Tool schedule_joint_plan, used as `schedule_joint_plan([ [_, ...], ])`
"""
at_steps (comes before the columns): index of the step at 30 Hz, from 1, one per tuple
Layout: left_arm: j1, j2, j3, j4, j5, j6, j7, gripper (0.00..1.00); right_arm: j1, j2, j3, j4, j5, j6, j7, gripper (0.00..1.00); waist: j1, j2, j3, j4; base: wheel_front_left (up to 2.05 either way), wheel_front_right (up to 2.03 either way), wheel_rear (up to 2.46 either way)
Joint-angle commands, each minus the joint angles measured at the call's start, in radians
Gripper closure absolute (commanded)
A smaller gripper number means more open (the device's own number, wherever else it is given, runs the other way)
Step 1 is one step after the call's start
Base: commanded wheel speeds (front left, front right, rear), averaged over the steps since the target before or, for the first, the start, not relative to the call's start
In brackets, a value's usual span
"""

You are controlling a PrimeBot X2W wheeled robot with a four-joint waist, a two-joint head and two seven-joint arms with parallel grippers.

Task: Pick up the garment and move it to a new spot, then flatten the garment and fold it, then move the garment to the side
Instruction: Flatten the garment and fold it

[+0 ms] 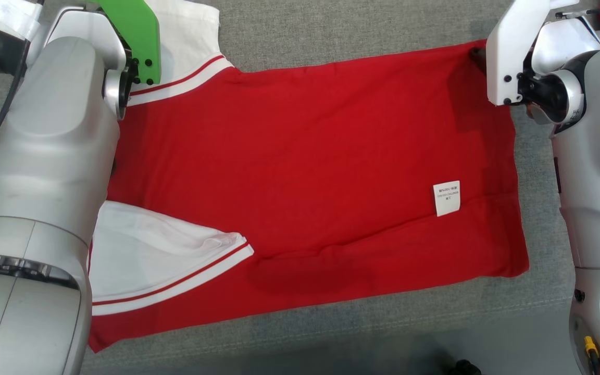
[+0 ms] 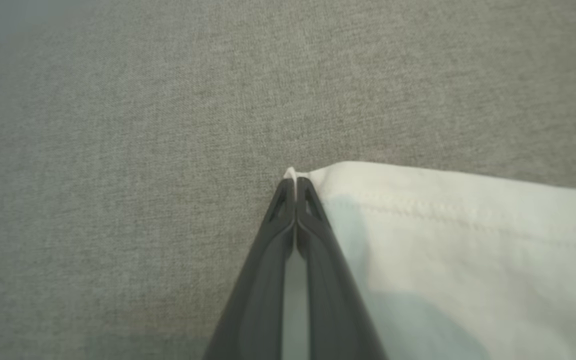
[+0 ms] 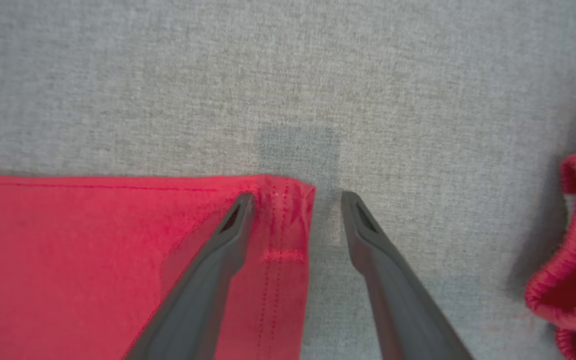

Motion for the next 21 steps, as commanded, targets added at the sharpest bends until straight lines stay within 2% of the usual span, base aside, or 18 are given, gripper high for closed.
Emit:
schedule_joint_plan([
  [1,0.024,-0.016,-0.009,0.024,-0.007,-0.01,0.007,1.0,-0.006,-0.006,-0.003,0.01,0.005,-0.001,0.001,0.19,0.0001,0.0,0.004,0.002,0.0,0.0,0.0],
  [4,0.015,-0.016,-0.011,0.03,-0.009,-0.01,0.004,1.0,-0.012,-0.005,-0.008,0.025,0.007,-0.001,0.009,0.31,0.0001,0.0,0.01,0.005,0.0,0.0,0.0],
  [6,0.01,-0.016,-0.012,0.035,-0.012,-0.011,0.001,1.0,-0.014,0.0,-0.007,0.032,0.011,-0.001,0.016,0.31,0.0001,0.0,0.013,0.006,0.0,0.0,0.0],
  [7,0.009,-0.016,-0.015,0.038,-0.01,-0.011,0.001,1.0,-0.016,0.001,-0.005,0.034,0.012,-0.001,0.016,0.38,0.0001,0.0,0.015,0.007,0.0,0.0,0.0],
  [8,0.007,-0.016,-0.016,0.04,-0.011,-0.012,-0.001,1.0,-0.021,0.001,-0.004,0.035,0.012,-0.001,0.019,0.51,0.0001,0.0,0.016,0.008,0.0,0.0,0.0],
  [10,0.005,-0.016,-0.019,0.045,-0.013,-0.013,-0.002,1.0,-0.031,0.001,0.0,0.035,0.014,-0.001,0.023,0.47,0.0001,0.0,0.015,0.009,0.0,0.0,0.0],
  [13,0.006,-0.017,-0.021,0.052,-0.017,-0.015,-0.004,1.0,-0.035,-0.001,0.011,0.036,0.021,-0.001,0.036,0.53,0.0001,0.0,0.012,0.009,0.0,0.0,0.0],
  [14,0.006,-0.017,-0.022,0.054,-0.019,-0.015,-0.004,1.0,-0.036,-0.001,0.014,0.037,0.023,-0.001,0.038,1.0,0.0001,0.0,0.01,0.008,0.0,0.0,0.0],
  [21,0.007,-0.011,-0.02,0.058,-0.03,-0.007,-0.026,1.0,-0.005,-0.02,0.035,0.015,0.048,-0.001,0.025,1.0,0.0001,0.0,-0.013,0.004,0.0,0.0,0.0],
])
